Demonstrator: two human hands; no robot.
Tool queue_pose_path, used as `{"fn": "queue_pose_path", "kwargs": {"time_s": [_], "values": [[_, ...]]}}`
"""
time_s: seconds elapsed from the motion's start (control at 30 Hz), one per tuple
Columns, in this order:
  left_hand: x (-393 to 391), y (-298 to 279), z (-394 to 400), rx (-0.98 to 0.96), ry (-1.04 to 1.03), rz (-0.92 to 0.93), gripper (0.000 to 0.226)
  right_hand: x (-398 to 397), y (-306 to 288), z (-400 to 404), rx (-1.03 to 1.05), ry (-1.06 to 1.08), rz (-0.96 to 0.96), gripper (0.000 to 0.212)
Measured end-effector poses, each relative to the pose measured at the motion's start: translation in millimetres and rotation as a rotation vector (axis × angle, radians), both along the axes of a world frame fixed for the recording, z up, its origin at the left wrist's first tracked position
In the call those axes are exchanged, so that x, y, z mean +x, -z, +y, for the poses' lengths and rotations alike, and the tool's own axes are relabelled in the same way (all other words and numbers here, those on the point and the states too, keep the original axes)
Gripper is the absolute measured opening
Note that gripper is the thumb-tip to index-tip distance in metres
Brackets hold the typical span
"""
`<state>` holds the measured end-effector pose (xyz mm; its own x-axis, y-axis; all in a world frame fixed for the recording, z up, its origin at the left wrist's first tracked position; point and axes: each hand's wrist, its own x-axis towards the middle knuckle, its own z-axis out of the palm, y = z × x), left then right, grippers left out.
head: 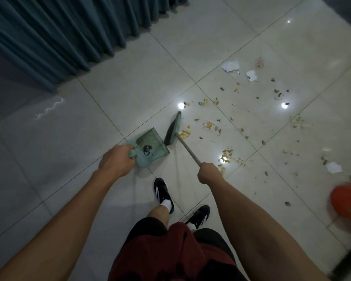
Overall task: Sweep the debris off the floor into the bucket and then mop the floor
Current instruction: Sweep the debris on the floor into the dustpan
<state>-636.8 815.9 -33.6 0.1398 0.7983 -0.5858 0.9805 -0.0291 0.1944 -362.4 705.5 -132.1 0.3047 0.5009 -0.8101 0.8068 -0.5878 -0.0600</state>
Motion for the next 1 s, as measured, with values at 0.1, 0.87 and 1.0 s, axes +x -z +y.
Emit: {"fn": "queue_pose_path", "kwargs": {"time_s": [0.1, 0.87, 1.0], "values": [[32.1, -1.3, -19.6, 0.004, 0.04, 0.012, 0.028, 27.1, -5.8, -37.9, 0.0, 0.019, -0.037, 0.034], [206.7, -1.2, -87.3, 0.002, 0.36, -0.094, 0.016, 146.2, -43.7, -203.0, 0.053, 0.415, -0.126, 0.036], [188.5, -7.1, -64.5, -0.005, 0.362, -0.141, 0.013, 126.7, -52.4, -182.2, 0.088, 0.447, -0.123, 0.036]]}}
